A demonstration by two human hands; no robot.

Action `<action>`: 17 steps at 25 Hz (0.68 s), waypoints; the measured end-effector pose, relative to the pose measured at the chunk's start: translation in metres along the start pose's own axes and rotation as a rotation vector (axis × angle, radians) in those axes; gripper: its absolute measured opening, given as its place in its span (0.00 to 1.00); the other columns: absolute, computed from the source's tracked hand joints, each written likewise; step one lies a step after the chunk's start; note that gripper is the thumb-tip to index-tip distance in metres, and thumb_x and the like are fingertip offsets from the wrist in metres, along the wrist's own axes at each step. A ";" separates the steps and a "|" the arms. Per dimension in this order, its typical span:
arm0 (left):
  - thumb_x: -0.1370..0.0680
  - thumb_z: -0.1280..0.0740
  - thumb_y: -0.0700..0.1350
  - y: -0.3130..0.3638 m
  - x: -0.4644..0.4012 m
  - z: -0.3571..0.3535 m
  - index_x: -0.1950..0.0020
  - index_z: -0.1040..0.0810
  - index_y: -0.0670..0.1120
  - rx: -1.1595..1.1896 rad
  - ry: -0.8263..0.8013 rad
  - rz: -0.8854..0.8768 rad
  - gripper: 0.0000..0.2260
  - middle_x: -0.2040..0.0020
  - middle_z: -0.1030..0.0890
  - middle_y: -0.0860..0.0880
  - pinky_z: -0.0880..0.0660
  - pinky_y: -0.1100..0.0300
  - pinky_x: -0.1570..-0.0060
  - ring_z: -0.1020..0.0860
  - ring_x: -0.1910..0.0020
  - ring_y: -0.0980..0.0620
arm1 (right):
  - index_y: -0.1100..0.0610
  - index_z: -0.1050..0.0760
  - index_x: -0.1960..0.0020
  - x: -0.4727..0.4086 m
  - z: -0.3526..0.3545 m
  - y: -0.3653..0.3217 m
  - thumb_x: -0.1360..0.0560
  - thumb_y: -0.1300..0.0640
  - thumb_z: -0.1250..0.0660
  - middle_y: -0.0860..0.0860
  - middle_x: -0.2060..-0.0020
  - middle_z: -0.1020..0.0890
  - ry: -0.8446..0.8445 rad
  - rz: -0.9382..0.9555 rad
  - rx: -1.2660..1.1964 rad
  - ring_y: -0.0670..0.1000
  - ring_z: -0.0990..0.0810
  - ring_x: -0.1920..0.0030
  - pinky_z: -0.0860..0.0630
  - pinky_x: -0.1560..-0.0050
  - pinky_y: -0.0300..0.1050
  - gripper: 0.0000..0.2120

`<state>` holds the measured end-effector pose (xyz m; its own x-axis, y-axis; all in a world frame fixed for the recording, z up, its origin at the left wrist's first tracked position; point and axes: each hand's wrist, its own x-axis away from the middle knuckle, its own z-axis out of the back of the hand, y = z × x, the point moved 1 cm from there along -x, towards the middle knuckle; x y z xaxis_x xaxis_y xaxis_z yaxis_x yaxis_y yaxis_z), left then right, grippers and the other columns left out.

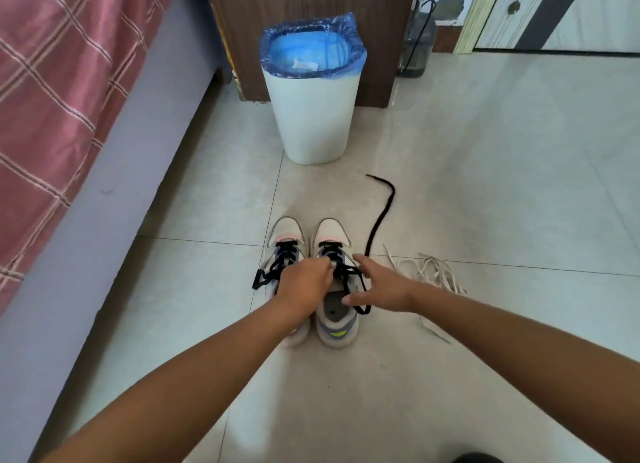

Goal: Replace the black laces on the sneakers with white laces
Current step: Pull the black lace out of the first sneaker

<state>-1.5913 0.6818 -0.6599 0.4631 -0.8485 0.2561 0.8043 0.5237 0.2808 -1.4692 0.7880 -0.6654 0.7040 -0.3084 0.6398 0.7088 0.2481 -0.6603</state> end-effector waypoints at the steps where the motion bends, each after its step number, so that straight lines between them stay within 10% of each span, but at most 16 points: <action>1: 0.18 0.45 0.46 -0.001 -0.002 0.005 0.45 0.25 0.43 -0.014 -0.042 -0.002 0.11 0.48 0.21 0.45 0.30 0.55 0.56 0.22 0.49 0.45 | 0.57 0.46 0.25 -0.002 -0.007 -0.001 0.28 0.53 0.27 0.51 0.31 0.33 0.030 0.016 -0.025 0.51 0.35 0.30 0.37 0.37 0.37 0.40; 5: 0.19 0.43 0.41 0.000 -0.002 0.027 0.50 0.24 0.42 0.116 -0.176 -0.007 0.08 0.52 0.22 0.47 0.31 0.58 0.57 0.23 0.52 0.48 | 0.56 0.42 0.27 -0.016 -0.017 -0.005 0.34 0.46 0.25 0.54 0.36 0.30 0.214 0.037 0.029 0.54 0.31 0.35 0.31 0.36 0.49 0.42; 10: 0.19 0.41 0.40 0.003 -0.008 0.085 0.60 0.24 0.43 0.783 -0.150 0.041 0.12 0.66 0.21 0.52 0.27 0.66 0.67 0.22 0.69 0.60 | 0.57 0.37 0.31 -0.020 -0.027 0.001 0.29 0.61 0.33 0.56 0.39 0.31 0.335 0.088 0.030 0.56 0.28 0.41 0.29 0.41 0.49 0.28; 17: 0.17 0.46 0.41 0.010 -0.022 0.173 0.58 0.28 0.46 1.726 0.035 -0.089 0.12 0.67 0.21 0.55 0.25 0.65 0.65 0.22 0.67 0.59 | 0.58 0.37 0.33 -0.017 -0.031 0.012 0.29 0.63 0.34 0.52 0.49 0.33 0.336 0.005 -0.106 0.50 0.31 0.54 0.32 0.57 0.43 0.26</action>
<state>-1.6581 0.7191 -0.5025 0.4692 -0.8659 0.1736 -0.4584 -0.0708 0.8859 -1.4740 0.7682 -0.6969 0.6405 -0.5971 0.4830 0.6846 0.1590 -0.7113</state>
